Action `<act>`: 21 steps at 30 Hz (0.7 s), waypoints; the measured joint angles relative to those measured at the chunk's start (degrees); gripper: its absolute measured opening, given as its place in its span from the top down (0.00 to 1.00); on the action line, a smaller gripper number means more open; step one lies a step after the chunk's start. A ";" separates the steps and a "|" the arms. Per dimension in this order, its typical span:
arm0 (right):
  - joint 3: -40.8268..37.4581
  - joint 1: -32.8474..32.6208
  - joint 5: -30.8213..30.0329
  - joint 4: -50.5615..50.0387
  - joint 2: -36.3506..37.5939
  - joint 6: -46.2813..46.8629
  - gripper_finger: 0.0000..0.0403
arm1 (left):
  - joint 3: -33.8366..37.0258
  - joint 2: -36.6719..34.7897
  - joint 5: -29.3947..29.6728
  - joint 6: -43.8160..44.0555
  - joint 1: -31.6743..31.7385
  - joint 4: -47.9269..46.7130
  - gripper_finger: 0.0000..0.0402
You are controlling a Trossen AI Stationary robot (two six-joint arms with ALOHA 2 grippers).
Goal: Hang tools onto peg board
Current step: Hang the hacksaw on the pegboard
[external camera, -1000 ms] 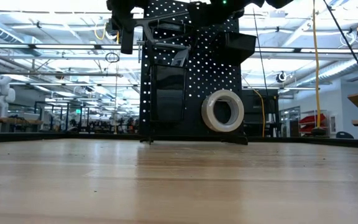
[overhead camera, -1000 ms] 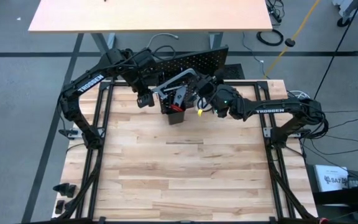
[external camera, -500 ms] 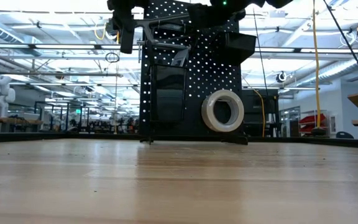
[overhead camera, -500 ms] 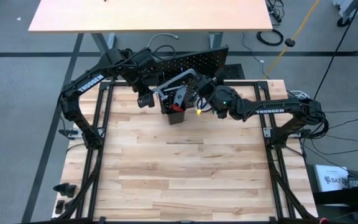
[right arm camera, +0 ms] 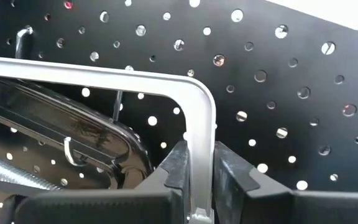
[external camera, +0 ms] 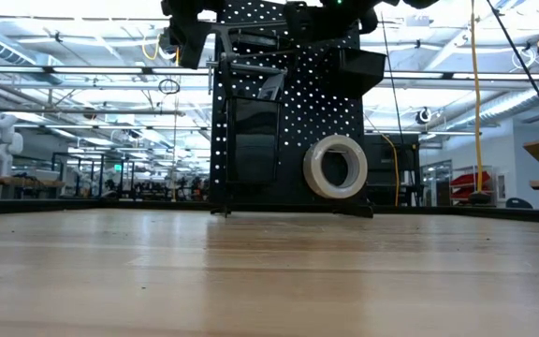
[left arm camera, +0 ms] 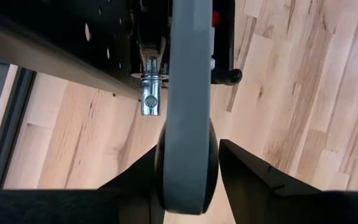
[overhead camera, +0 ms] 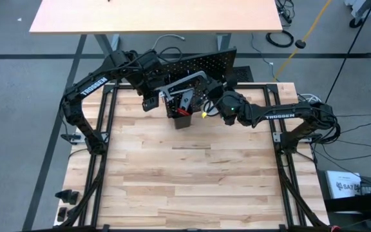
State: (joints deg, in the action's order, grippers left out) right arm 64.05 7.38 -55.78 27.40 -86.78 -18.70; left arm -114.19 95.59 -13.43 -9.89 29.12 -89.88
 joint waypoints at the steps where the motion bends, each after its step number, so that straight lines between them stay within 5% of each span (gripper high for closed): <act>1: 0.00 -0.14 -0.14 0.00 0.00 0.12 0.91 | 0.00 0.00 0.00 0.01 0.00 -0.02 0.66; 11: 0.00 -0.44 -1.31 -0.37 0.00 4.13 0.91 | 0.00 -0.02 0.09 -1.16 0.00 -0.22 0.66; 21: 0.00 -0.50 -1.32 -0.79 0.00 4.70 0.91 | 0.00 -0.02 0.39 -2.66 0.03 -0.19 0.83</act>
State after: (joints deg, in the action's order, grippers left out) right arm 64.05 6.87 -57.10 26.61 -86.78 -14.00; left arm -114.19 95.57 -13.04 -12.55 29.16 -90.07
